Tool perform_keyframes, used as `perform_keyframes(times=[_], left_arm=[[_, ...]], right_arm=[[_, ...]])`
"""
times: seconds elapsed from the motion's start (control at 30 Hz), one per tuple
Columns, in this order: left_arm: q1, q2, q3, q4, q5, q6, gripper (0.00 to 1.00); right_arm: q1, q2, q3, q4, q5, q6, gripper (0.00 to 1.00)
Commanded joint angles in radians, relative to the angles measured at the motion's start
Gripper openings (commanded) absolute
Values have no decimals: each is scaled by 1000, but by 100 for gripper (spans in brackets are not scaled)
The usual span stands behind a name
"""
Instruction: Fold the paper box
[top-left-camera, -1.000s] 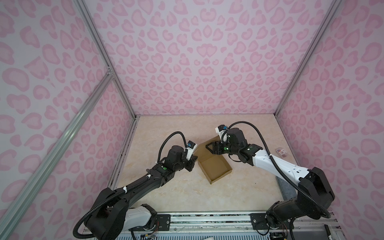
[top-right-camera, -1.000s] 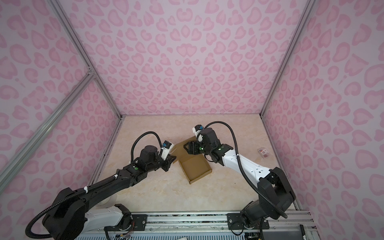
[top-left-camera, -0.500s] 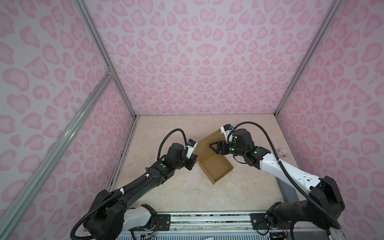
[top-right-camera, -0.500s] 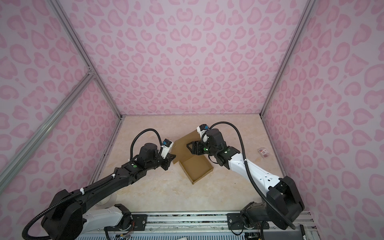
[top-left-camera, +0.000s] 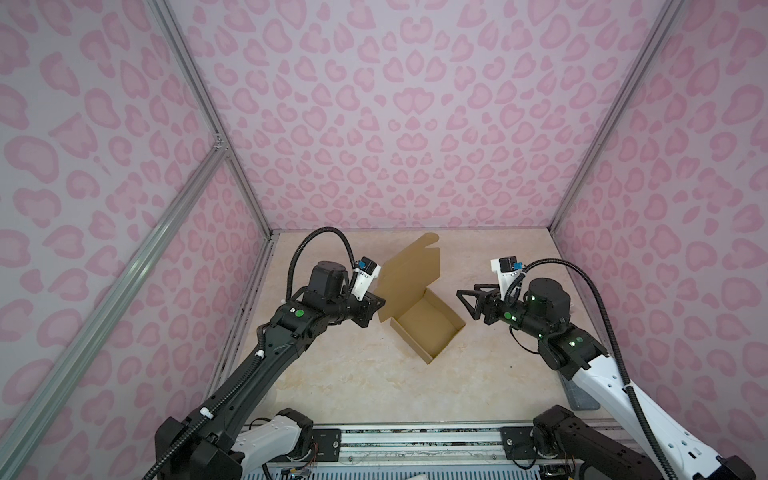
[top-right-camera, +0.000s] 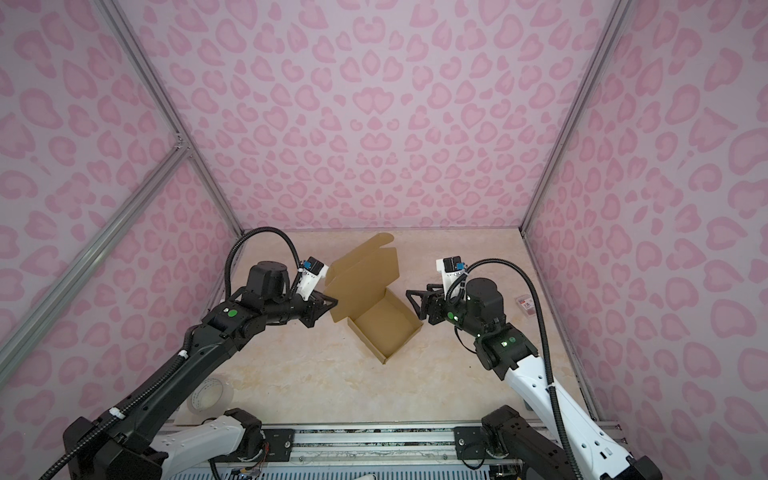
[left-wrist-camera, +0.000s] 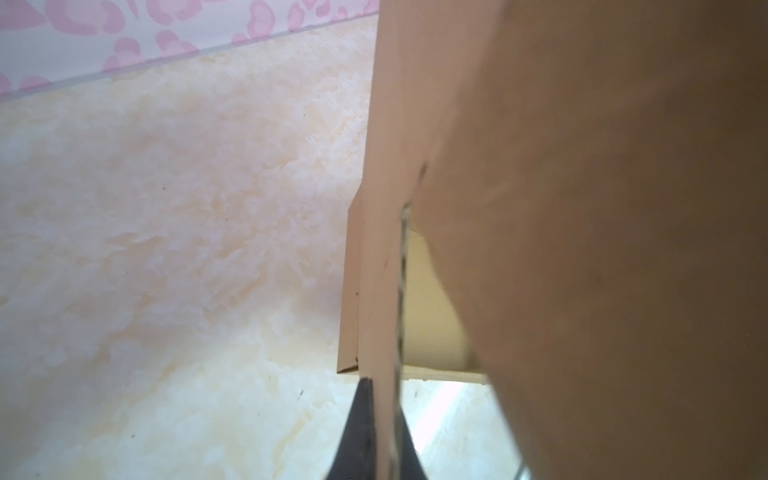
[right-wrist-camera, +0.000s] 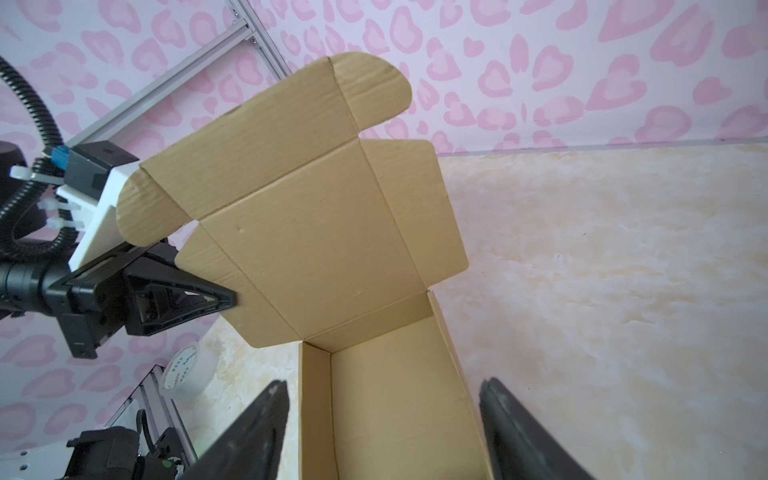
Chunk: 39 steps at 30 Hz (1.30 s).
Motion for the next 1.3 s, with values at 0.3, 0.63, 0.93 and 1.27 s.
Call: perform_keyframes(times=[0.3, 0.63, 0.93, 1.27], left_arm=[[2, -125, 31, -219, 310, 39, 4], [-33, -229, 11, -254, 453, 56, 4], [-83, -266, -5, -283, 441, 86, 4], [-99, -278, -11, -291, 395, 104, 4]], right_arm=[[-71, 17, -163, 283, -242, 95, 78], [-83, 99, -216, 587, -376, 200, 76], [-75, 150, -218, 686, -442, 232, 73], [18, 166, -179, 565, -441, 119, 55]])
